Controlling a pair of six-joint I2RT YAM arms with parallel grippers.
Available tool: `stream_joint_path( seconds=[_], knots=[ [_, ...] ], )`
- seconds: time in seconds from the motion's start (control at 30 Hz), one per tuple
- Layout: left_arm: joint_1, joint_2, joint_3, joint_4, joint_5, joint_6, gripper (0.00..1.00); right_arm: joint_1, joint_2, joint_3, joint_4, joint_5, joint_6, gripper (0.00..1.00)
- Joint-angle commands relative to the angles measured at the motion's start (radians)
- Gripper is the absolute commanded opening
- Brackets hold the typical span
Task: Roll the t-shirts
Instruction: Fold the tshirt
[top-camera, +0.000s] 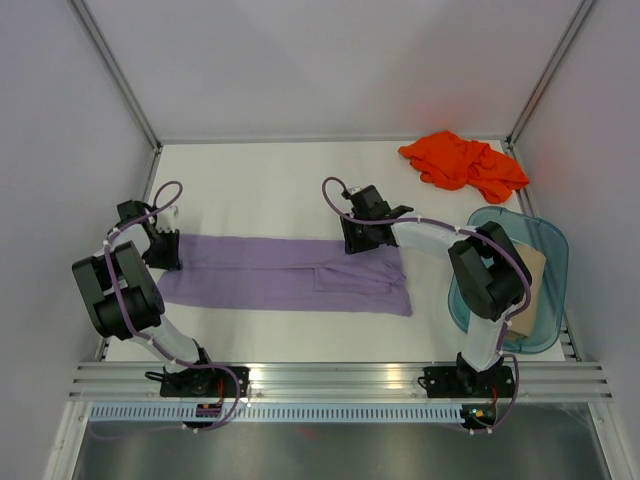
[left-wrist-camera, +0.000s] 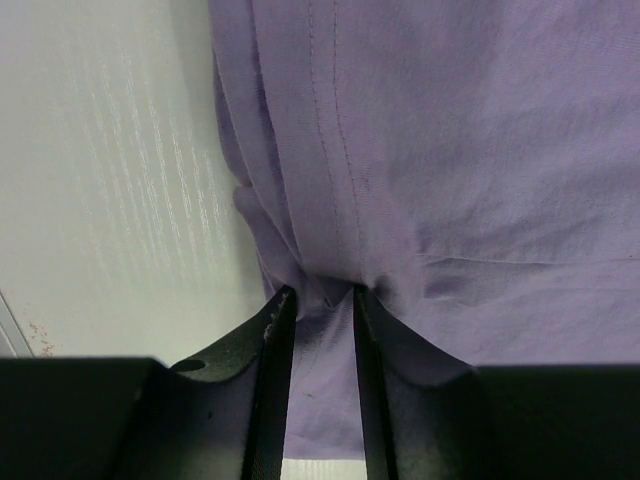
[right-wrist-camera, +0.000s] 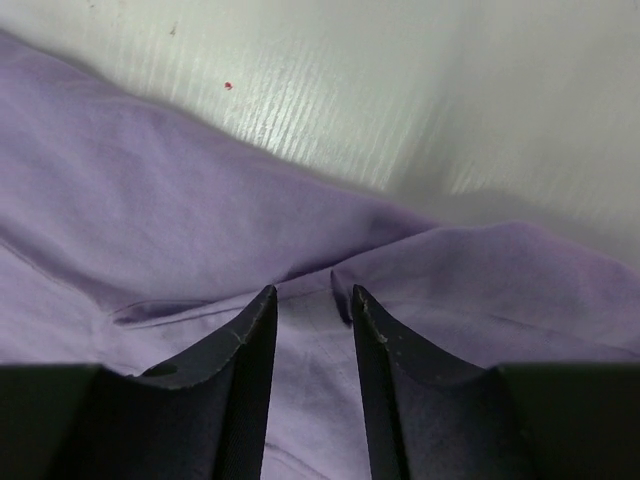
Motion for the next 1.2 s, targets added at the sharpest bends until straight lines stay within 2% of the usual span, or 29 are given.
stream_joint_path(
  seconds=[0.0,0.1,0.27,0.33,0.37,0.4,0.47,0.5,0.67,0.77,0.8,0.83,0.9,1.0,1.17],
  knots=[
    [-0.008,-0.039,0.031,-0.011,0.029,-0.038,0.35,0.017,-0.06,0.003,-0.017,0.007,-0.016,0.42],
    [-0.01,-0.053,0.03,-0.006,0.021,-0.038,0.35,0.021,-0.068,0.002,-0.02,0.004,-0.011,0.38],
    [-0.025,-0.047,0.018,-0.003,-0.008,-0.031,0.35,0.023,-0.031,0.005,-0.037,0.025,-0.017,0.39],
    [-0.027,-0.044,0.013,0.006,-0.014,-0.029,0.34,0.021,-0.023,0.003,-0.034,0.036,-0.017,0.35],
    [-0.028,-0.042,0.011,0.006,-0.017,-0.029,0.34,0.021,-0.019,0.005,-0.034,0.036,-0.019,0.31],
    [-0.028,-0.039,0.011,0.011,-0.022,-0.029,0.33,0.023,-0.014,0.006,-0.034,0.036,-0.02,0.19],
    [-0.028,-0.03,0.011,0.019,-0.028,-0.028,0.32,0.021,-0.02,0.008,-0.029,0.027,-0.02,0.04],
    [-0.028,-0.024,0.011,0.017,-0.031,-0.028,0.31,0.023,-0.023,0.008,-0.029,0.022,-0.025,0.01],
    [-0.028,0.013,0.019,0.034,-0.085,-0.029,0.27,0.021,-0.043,0.007,-0.028,0.018,-0.028,0.0],
    [-0.028,0.013,0.019,0.037,-0.06,-0.032,0.2,0.021,-0.046,0.005,-0.029,0.018,-0.027,0.0],
    [-0.027,0.013,0.021,0.039,-0.062,-0.035,0.13,0.023,-0.046,0.005,-0.028,0.015,-0.027,0.0],
    [-0.027,0.013,0.021,0.04,-0.063,-0.037,0.11,0.021,-0.046,0.005,-0.028,0.014,-0.025,0.0],
    [-0.028,0.01,0.021,0.043,-0.066,-0.037,0.11,0.021,-0.049,0.006,-0.026,0.011,-0.025,0.0],
    [-0.027,0.004,0.024,0.043,-0.069,-0.032,0.23,0.021,-0.057,0.005,-0.028,0.01,-0.025,0.0],
    [-0.028,-0.028,0.03,0.043,-0.056,-0.038,0.24,0.021,-0.052,0.005,-0.029,0.008,-0.025,0.0]
  ],
)
